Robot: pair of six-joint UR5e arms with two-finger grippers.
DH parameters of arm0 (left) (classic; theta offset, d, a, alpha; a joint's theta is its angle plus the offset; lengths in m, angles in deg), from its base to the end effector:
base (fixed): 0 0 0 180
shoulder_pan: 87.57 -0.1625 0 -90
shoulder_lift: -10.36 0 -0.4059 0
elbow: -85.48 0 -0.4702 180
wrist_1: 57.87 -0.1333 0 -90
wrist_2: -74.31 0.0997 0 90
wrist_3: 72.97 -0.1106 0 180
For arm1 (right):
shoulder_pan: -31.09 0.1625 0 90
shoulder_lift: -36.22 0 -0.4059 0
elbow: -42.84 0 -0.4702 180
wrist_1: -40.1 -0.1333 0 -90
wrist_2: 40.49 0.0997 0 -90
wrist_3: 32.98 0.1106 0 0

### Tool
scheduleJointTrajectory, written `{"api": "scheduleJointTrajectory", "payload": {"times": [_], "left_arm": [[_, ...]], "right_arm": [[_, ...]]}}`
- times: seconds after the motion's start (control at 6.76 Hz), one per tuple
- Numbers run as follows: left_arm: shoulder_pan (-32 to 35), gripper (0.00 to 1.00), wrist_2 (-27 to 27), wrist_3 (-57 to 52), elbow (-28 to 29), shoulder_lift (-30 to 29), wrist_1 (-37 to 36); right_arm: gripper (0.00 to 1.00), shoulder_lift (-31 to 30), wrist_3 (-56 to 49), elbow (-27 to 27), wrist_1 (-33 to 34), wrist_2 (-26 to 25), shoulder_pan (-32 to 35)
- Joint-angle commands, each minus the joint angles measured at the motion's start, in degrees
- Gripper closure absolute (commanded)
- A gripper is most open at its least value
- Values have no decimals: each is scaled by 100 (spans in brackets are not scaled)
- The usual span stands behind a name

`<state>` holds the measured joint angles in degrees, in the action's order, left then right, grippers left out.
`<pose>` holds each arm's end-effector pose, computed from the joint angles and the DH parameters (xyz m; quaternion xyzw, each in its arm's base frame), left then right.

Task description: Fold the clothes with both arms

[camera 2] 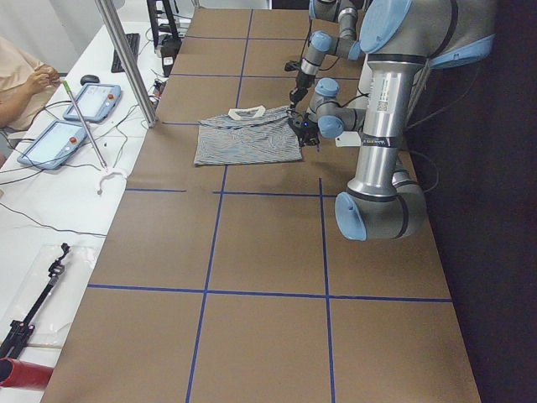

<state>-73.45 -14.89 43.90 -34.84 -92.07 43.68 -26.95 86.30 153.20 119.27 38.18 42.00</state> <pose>0.5302 -0.2724 0.2233 -0.0445 0.4542 -0.3145 0.8324 -0.6065 -0.2748 0.1526 0.0082 -0.4902 0.3440 0.8008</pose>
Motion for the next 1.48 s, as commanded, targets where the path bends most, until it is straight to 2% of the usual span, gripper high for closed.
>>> {"api": "scheduleJointTrajectory", "payload": {"times": [0.0,0.15,0.3,0.59,1.33], "left_arm": [[-67,88,25,55,68,30,-92],[-67,66,34,29,296,-13,-83],[-94,55,25,29,394,-118,-83],[-234,53,25,72,720,-382,-83],[-278,53,16,90,712,-287,-145]], "right_arm": [[100,-407,-1,424,10,-412,-378],[100,-398,-10,407,2,-413,-397],[100,-389,-10,407,10,-413,-397],[100,-389,-10,407,10,-422,-397],[100,-372,-10,407,2,-422,-397]]}}
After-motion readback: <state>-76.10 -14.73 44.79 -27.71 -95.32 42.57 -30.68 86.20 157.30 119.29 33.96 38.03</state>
